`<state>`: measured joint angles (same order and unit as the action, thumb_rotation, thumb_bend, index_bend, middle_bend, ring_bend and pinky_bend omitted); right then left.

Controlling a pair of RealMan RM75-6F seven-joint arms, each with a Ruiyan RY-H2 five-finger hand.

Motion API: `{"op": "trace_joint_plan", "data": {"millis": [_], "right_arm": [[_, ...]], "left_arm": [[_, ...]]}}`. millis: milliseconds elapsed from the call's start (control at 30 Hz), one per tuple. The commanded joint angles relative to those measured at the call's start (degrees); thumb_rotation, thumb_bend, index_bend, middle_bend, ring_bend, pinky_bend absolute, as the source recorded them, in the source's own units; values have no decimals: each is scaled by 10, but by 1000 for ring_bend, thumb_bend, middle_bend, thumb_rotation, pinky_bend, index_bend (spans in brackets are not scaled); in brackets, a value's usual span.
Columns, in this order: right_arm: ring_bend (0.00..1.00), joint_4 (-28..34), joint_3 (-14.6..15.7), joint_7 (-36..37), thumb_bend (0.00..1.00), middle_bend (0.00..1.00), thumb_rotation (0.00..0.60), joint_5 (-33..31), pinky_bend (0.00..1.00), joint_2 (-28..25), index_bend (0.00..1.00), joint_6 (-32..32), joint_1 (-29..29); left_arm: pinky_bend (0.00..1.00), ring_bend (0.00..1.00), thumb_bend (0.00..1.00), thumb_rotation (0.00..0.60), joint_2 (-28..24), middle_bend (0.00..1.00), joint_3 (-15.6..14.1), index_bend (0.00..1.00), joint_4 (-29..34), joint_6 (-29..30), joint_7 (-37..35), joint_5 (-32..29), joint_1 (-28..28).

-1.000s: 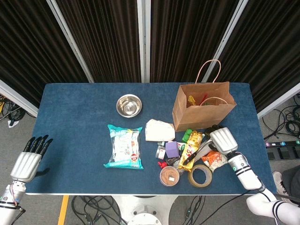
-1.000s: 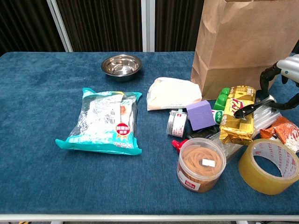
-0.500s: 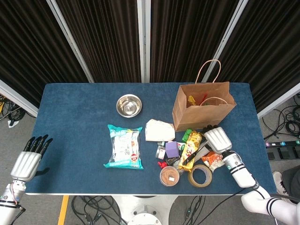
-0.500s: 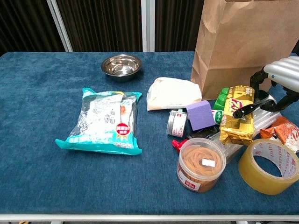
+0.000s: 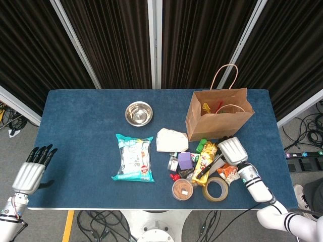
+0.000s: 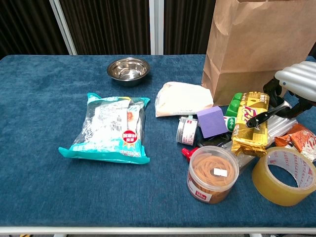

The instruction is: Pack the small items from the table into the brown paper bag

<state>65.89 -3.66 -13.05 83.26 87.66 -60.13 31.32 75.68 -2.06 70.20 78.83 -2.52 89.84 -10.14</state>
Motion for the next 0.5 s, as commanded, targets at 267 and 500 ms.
{"op": "trace_joint_plan", "data": {"millis": [267, 500], "right_arm": [[544, -19, 3, -6, 385, 647, 600, 11, 651, 13, 787, -18, -2], [586, -17, 2, -8, 426, 692, 600, 22, 693, 6, 839, -44, -7]], "left_arm": [[49, 0, 57, 600, -2, 66, 0, 97, 3, -3, 0, -1, -1], [49, 0, 57, 600, -1, 67, -2, 97, 4, -3, -4, 1, -1]]}}
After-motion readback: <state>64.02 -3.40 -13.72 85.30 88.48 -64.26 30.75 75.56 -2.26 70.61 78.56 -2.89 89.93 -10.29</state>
